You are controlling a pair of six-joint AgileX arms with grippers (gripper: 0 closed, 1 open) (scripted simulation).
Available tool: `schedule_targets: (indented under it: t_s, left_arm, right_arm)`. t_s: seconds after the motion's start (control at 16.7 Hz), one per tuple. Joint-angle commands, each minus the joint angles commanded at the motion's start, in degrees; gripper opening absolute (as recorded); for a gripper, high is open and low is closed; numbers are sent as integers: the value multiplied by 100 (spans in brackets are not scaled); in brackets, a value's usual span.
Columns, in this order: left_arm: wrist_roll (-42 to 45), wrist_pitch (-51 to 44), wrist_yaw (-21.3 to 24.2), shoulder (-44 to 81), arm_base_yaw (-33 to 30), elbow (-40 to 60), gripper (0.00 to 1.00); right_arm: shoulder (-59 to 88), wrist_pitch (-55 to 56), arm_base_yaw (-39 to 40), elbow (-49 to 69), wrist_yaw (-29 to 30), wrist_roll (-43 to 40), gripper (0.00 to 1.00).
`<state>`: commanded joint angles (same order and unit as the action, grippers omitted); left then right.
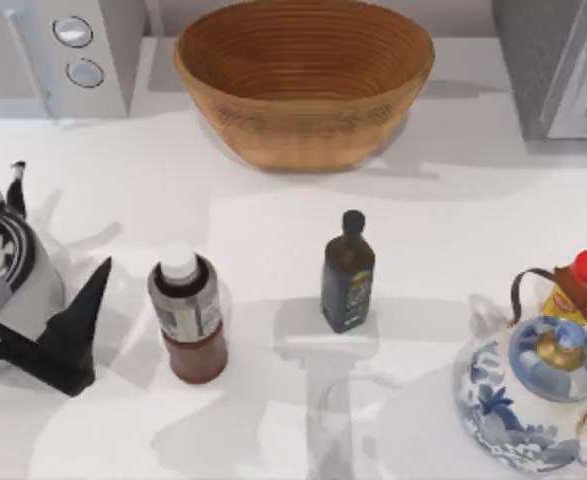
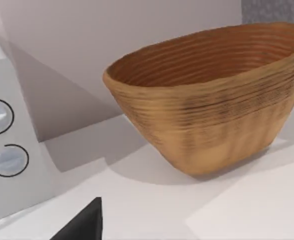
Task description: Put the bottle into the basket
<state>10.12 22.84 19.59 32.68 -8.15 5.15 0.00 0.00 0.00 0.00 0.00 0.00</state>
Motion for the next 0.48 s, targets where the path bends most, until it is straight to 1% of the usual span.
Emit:
schedule_targets:
  t_s: [0.18,0.48]
  left_arm:
    - [146,707,459,1103,-172,-35,100]
    - [182,1116,1088,2386,-394,-263,100]
  right_arm:
    - [0,0,0,0,0,0,100]
    - [0,0,0,0,0,0,100]
